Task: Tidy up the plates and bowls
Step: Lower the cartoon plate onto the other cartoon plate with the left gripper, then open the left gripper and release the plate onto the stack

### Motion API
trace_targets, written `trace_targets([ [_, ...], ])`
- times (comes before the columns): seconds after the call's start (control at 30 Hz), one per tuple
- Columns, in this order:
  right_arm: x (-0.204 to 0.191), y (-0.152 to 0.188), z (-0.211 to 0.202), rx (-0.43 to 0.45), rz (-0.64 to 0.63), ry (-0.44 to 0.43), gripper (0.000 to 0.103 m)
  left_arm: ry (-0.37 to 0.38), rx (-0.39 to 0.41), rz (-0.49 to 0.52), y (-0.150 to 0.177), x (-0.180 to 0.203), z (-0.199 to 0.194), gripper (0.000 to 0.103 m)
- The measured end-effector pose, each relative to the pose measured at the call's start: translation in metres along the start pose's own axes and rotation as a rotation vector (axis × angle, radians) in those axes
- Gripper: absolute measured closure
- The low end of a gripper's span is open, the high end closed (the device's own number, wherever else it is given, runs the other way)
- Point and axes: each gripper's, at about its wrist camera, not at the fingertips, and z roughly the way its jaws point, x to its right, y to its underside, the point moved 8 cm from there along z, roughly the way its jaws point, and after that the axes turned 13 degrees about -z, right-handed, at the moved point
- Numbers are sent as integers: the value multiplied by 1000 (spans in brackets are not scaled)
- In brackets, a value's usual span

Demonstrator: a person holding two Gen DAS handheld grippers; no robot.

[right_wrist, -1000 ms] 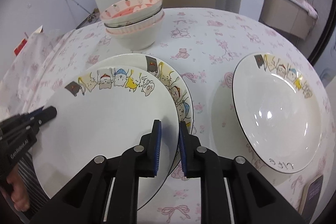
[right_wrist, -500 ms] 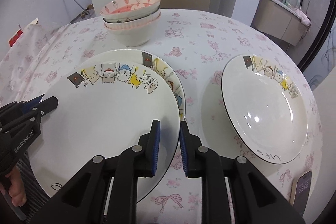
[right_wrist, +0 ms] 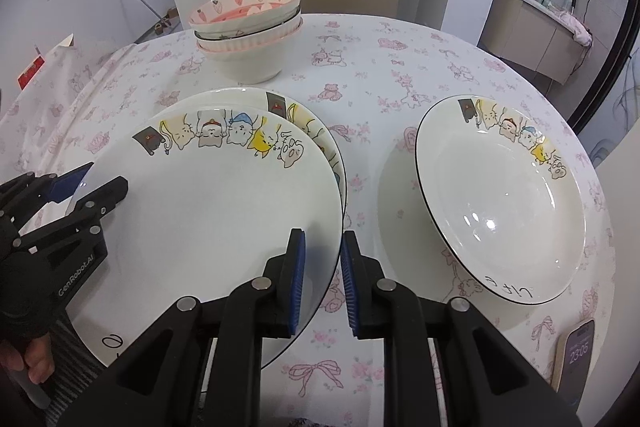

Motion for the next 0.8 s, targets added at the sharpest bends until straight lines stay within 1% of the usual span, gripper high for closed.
trace_targets([
  [0.03, 2, 0, 0, 7, 8, -8, 89, 17, -24, 1, -2, -4, 2, 66],
  [0.1, 5, 0, 0, 19, 30, -24, 90, 26, -34, -11, -7, -14, 0, 66],
  [0.2, 12, -4, 3, 24, 60, -37, 91, 110, -95, -64, -7, -26, -6, 67],
  [0.3, 15, -8, 6, 27, 76, -34, 91, 166, -111, -65, -2, -27, -13, 79],
  [0.4, 14, -11, 10, 21, 66, -23, 91, 150, -94, -53, -1, -23, -16, 84],
  [0.53, 11, -13, 16, 3, 62, -13, 90, 98, -53, -36, -3, -21, -16, 85],
  [0.6, 10, -14, 18, -12, 66, -16, 89, 110, -52, -37, -3, -20, -17, 85],
  [0.7, 16, -15, 16, -3, 103, -34, 89, 112, -19, -47, -8, -23, -25, 84],
  [0.77, 20, -13, 10, 4, 108, -26, 76, 127, 7, -54, -12, -22, -33, 84],
  [0.8, 22, -13, 6, 15, 104, -30, 66, 137, 20, -58, -14, -20, -38, 81],
])
